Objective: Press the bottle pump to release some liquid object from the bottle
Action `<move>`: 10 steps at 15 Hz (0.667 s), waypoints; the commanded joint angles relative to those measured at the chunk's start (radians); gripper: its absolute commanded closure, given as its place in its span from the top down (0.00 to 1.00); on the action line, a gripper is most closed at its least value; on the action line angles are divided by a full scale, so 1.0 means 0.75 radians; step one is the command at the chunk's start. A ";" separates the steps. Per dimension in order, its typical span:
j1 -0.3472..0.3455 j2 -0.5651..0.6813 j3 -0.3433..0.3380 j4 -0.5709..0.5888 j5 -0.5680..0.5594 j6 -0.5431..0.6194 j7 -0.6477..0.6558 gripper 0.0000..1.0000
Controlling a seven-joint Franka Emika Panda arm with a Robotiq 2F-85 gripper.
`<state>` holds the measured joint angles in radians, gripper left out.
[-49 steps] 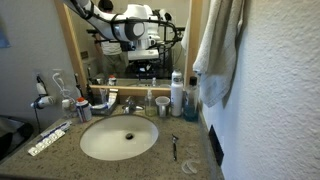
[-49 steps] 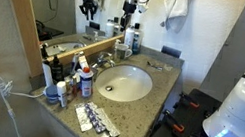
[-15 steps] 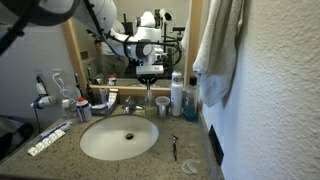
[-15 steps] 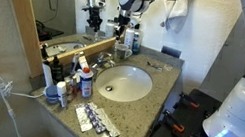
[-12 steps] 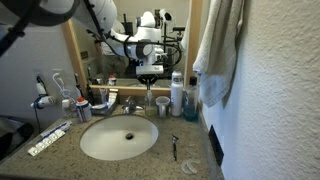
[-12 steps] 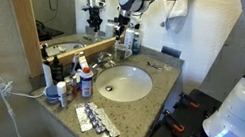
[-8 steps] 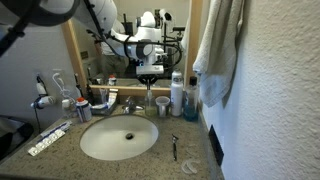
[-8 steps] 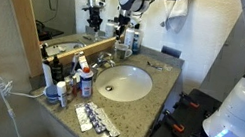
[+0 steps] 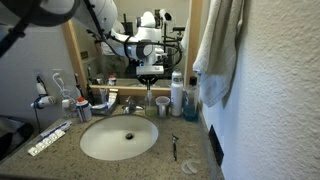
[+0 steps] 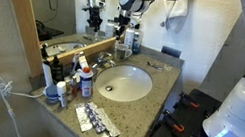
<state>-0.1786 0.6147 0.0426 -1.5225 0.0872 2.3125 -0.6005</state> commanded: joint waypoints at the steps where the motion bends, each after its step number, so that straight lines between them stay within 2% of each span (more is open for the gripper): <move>1: -0.013 0.016 0.021 -0.021 0.008 0.020 0.025 0.07; 10: -0.001 0.008 0.019 -0.081 -0.003 0.040 0.026 0.07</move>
<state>-0.1774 0.6137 0.0428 -1.5279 0.0869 2.3125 -0.6005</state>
